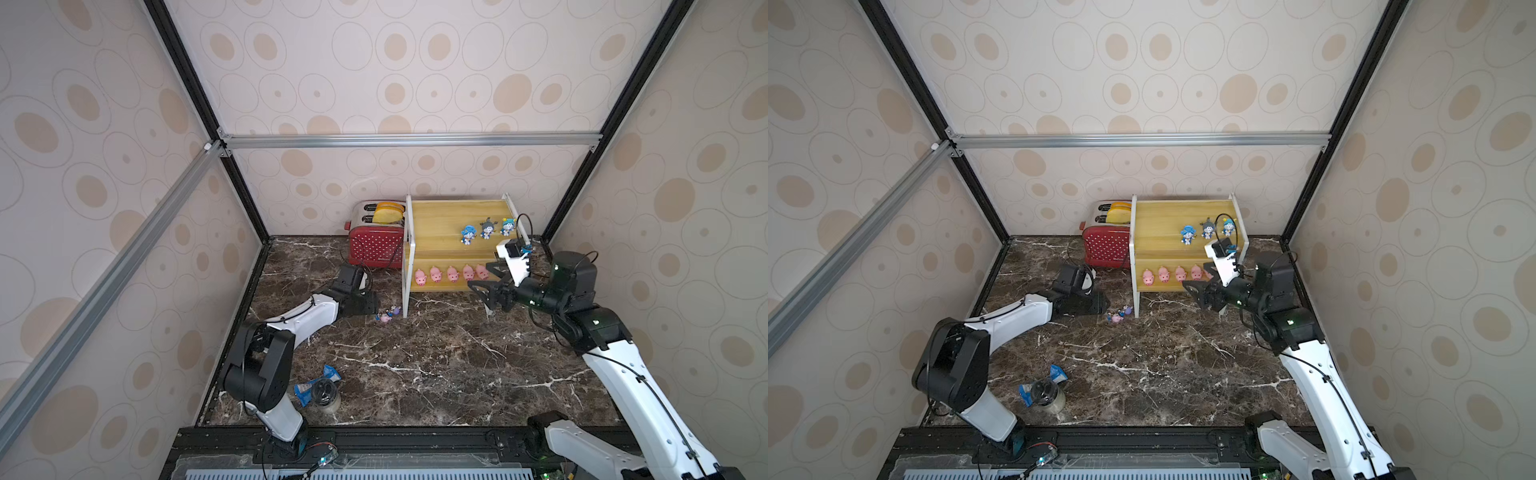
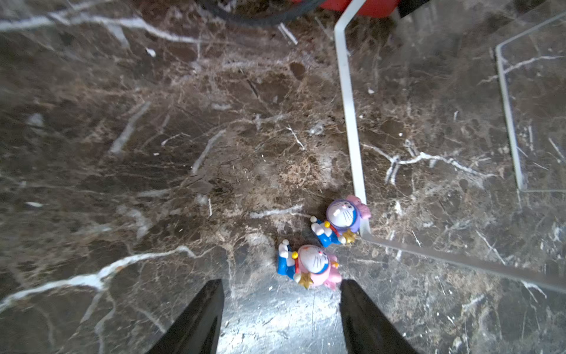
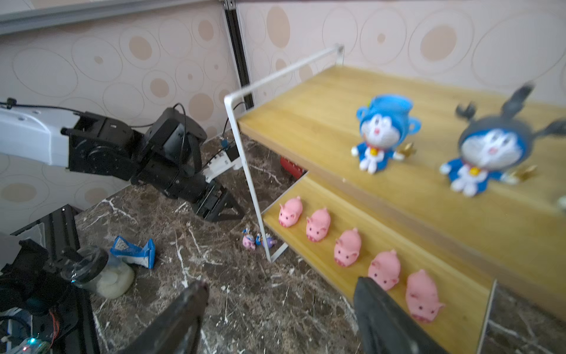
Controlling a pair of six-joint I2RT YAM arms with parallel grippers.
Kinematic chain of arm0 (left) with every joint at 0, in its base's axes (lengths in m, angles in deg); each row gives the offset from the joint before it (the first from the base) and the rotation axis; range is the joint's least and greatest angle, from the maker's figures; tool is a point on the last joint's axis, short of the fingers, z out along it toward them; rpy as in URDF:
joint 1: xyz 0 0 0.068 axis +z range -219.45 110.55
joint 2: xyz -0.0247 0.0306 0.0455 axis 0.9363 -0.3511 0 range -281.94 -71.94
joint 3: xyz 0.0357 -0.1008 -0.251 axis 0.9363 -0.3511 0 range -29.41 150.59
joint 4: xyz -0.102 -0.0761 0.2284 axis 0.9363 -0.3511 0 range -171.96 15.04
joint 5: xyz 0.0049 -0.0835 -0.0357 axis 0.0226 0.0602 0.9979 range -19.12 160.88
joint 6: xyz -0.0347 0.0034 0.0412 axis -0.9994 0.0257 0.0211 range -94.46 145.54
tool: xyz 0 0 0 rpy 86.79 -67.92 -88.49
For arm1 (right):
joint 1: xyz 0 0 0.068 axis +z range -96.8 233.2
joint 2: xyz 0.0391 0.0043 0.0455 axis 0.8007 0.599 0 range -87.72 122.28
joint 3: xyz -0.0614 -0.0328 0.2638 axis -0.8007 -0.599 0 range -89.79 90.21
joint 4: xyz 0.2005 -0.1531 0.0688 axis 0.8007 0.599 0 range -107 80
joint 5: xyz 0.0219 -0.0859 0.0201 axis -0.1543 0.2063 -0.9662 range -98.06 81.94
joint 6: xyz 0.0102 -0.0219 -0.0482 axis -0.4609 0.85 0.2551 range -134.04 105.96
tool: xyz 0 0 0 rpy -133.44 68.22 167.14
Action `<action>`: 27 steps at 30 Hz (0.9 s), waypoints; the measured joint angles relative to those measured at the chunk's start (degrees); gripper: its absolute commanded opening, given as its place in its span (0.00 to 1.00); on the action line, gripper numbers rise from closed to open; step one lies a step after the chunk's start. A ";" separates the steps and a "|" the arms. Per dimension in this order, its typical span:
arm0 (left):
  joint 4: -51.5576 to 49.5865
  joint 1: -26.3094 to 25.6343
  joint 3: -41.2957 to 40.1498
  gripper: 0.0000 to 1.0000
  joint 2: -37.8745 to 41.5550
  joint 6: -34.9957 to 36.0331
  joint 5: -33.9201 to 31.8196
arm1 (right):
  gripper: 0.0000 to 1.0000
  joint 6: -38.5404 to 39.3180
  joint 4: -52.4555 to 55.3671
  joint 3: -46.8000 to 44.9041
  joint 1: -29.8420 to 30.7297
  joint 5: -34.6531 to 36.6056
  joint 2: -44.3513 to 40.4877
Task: Organize plastic toys on shelves
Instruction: Adjust the plastic toy at the center of the board.
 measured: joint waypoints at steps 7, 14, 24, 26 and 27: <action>-0.98 0.04 6.99 0.32 -11.06 -1.44 1.46 | 0.85 -0.11 2.82 -8.39 0.57 0.48 -5.14; -3.04 0.04 10.08 0.11 -15.17 1.64 4.66 | 0.85 -0.81 2.82 -12.09 1.20 -0.59 -6.01; -1.22 -0.63 -4.83 0.15 -4.52 -2.99 9.66 | 0.84 -1.90 0.87 -15.02 2.49 -2.12 -4.17; -0.50 -1.68 -7.19 0.17 -2.73 -3.96 9.99 | 0.85 -2.16 0.39 -15.72 2.95 -2.25 -3.28; 0.11 -2.49 -7.89 0.18 -2.27 -4.37 10.05 | 0.85 -2.27 0.17 -15.98 3.26 -2.34 -2.73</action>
